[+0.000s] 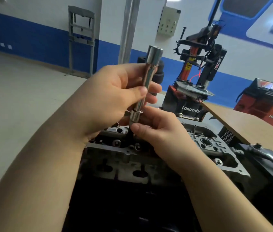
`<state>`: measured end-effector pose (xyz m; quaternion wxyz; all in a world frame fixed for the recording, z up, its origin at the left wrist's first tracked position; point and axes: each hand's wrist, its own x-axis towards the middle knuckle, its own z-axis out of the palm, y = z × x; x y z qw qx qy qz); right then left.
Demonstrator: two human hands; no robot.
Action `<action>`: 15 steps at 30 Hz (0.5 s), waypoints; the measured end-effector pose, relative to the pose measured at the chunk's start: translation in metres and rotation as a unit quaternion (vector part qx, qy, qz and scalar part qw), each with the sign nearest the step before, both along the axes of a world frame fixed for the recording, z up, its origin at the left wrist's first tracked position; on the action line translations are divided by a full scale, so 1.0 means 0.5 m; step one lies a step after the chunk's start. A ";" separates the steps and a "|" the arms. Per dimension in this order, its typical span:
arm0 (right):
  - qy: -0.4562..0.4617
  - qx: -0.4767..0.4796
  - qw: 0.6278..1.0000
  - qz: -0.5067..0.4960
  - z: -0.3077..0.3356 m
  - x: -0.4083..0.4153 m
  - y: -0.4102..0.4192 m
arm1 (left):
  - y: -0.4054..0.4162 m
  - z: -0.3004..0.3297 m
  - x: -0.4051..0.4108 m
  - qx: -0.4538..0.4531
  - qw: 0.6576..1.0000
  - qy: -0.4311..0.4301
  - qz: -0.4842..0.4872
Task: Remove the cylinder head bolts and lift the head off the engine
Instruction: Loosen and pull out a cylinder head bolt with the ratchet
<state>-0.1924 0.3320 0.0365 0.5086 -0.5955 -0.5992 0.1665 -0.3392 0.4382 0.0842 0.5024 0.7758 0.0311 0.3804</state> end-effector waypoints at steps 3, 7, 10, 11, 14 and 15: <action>0.042 -0.001 0.999 -0.026 0.004 -0.010 0.003 | -0.004 -0.006 0.004 0.035 0.991 -0.031 0.126; 0.036 0.031 0.994 -0.094 0.011 -0.017 0.005 | -0.036 -0.015 0.027 0.054 0.975 -0.070 0.205; 0.006 0.048 0.995 -0.087 0.007 -0.014 -0.001 | -0.042 -0.013 0.027 0.039 0.979 -0.065 0.187; 0.002 0.049 0.996 -0.077 0.005 -0.012 -0.004 | -0.041 -0.011 0.024 0.013 0.986 -0.068 0.151; 0.017 0.034 0.999 -0.033 0.005 -0.009 -0.007 | -0.034 -0.008 0.006 -0.037 0.996 -0.051 0.064; 0.029 0.022 0.999 -0.022 0.006 -0.011 -0.007 | -0.030 -0.007 0.002 -0.023 0.996 -0.047 0.077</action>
